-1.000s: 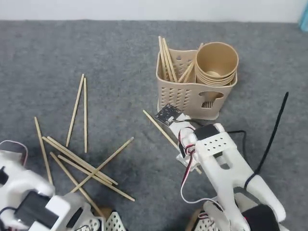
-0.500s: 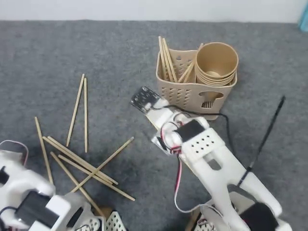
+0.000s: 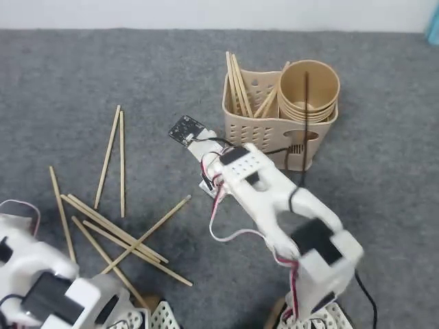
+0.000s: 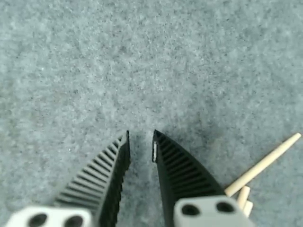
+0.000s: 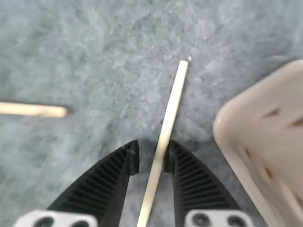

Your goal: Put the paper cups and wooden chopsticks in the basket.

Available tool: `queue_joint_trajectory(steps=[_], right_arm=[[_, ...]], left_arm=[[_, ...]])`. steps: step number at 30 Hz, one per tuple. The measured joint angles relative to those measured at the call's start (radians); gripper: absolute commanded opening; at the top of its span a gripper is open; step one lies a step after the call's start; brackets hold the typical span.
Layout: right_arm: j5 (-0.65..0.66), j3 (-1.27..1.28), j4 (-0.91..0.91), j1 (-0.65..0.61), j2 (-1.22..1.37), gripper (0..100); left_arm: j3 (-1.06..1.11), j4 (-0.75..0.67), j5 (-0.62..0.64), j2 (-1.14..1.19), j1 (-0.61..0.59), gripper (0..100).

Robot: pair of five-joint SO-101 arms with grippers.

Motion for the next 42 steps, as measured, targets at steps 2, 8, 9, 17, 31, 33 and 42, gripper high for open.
queue_joint_trajectory(steps=[2, 8, 9, 17, 31, 33, 42], right_arm=[[0.0, -0.034, 0.0, 0.003, 0.034, 11.3], [0.0, -0.054, 0.011, 0.003, 0.043, 3.2], [0.0, -0.063, 0.025, 0.003, 0.043, 0.2], [0.0, -0.124, 0.163, -0.008, 0.031, 0.7], [-0.006, -0.124, 0.411, -0.078, -0.548, 0.7], [-0.006, -0.124, 0.445, -0.089, -0.68, 0.7], [-0.006, 0.017, 0.485, -0.089, -1.174, 0.7]], left_arm=[[0.0, 0.0, 0.0, 0.0, 0.0, 8], [0.0, 0.0, 0.0, 0.0, 0.0, 8], [0.0, 0.0, 0.002, 0.0, 0.0, 8], [0.0, 0.0, 0.0, 0.0, 0.003, 8], [0.006, 0.0, 0.003, 0.0, 0.003, 8], [0.006, 0.0, 0.003, 0.0, 0.003, 8], [0.011, 0.0, 0.002, 0.002, 0.003, 8]])
